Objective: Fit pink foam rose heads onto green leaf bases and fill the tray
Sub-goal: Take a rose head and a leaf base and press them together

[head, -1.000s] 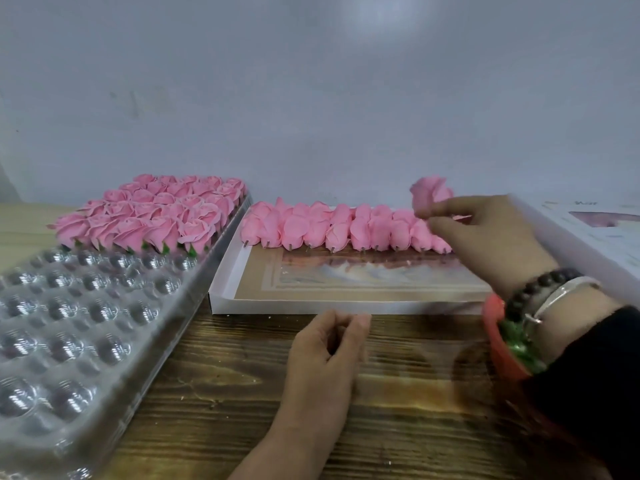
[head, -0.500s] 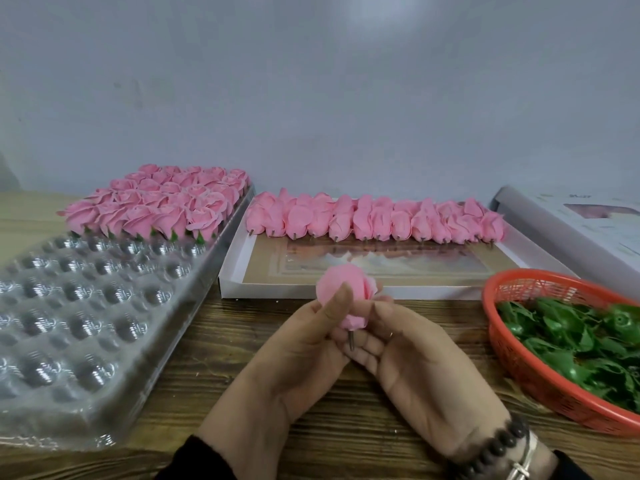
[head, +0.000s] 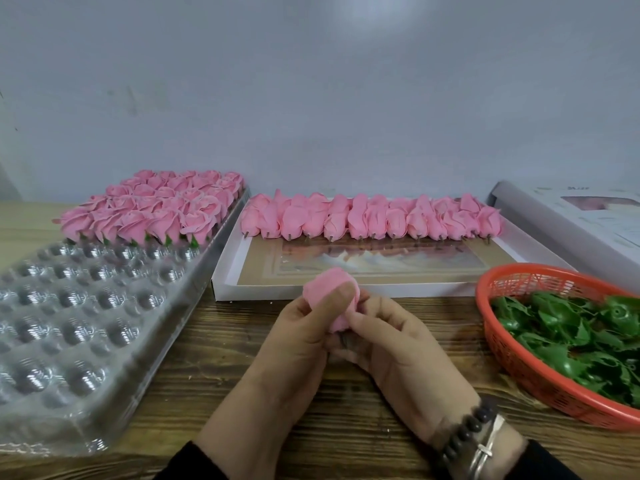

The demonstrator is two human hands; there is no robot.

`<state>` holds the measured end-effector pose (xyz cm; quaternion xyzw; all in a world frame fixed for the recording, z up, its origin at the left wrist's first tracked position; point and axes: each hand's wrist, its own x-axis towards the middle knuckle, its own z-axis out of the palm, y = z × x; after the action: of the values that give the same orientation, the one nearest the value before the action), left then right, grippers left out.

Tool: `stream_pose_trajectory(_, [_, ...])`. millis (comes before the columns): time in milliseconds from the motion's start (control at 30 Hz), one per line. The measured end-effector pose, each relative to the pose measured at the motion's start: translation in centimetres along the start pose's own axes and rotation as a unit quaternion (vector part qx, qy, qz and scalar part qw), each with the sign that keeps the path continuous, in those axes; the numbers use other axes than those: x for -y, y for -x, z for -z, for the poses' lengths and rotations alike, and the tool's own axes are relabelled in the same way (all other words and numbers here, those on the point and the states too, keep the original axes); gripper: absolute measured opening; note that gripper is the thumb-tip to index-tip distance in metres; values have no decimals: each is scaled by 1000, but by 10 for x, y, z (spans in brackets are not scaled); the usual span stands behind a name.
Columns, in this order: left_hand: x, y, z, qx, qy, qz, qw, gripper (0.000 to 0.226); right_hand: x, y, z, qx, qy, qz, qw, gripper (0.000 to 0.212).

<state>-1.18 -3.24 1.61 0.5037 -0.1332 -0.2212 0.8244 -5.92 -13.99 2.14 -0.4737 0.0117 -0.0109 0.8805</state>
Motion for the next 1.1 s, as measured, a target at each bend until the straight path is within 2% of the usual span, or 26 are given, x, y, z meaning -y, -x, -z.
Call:
stream_pose_trajectory(133, [3, -1, 0, -40, 6, -19, 999, 42, -2, -2, 3, -45, 47, 19, 998, 35])
stream_pose_trajectory(233, [5, 1, -2, -23, -3, -20, 1000, 35, -6, -2, 2, -53, 101, 19, 993, 49])
stream_pose_trajectory(367, [1, 3, -3, -13, -7, 1, 1000, 39, -5, -3, 2, -30, 99, 19, 994, 52])
stream_pose_trajectory(467, [-3, 4, -3, 3, -21, 24, 999, 25, -4, -2, 1, 28, 46, -15, 998, 35])
stream_pose_trajectory(533, [-4, 5, -3, 4, -17, 32, 999, 25, -4, -2, 0, 39, 40, -22, 998, 29])
stream_pose_trajectory(667, [-5, 6, -7, -2, 3, 25, 1000, 25, -5, -3, 1, 8, 91, 7, 996, 51])
stream_pose_trajectory(700, [-6, 6, -7, -6, 3, 24, 1000, 22, -5, -3, 2, 5, 97, 9, 995, 50])
stream_pose_trajectory(800, [-5, 4, -5, 9, 8, 37, 999, 17, -4, -3, 3, 18, 65, -7, 998, 24])
stream_pose_trajectory(867, [-5, 4, -3, 14, 18, 43, 999, 18, -4, -4, 3, 24, 41, -22, 999, 18])
stream_pose_trajectory(933, [-7, 4, -3, -2, 28, 17, 999, 22, -3, -4, 4, 8, 66, -11, 998, 26])
stream_pose_trajectory(967, [-8, 4, -3, -20, 0, -14, 1000, 24, -3, -4, 6, -12, 103, 8, 995, 26])
stream_pose_trajectory(1067, [-7, 3, 0, -83, -168, -134, 973, 11, -2, -5, 9, -76, 257, 109, 957, 8])
stream_pose_trajectory(1100, [-6, 3, 1, -100, -207, -153, 961, 12, -2, -5, 9, -83, 298, 142, 940, 15])
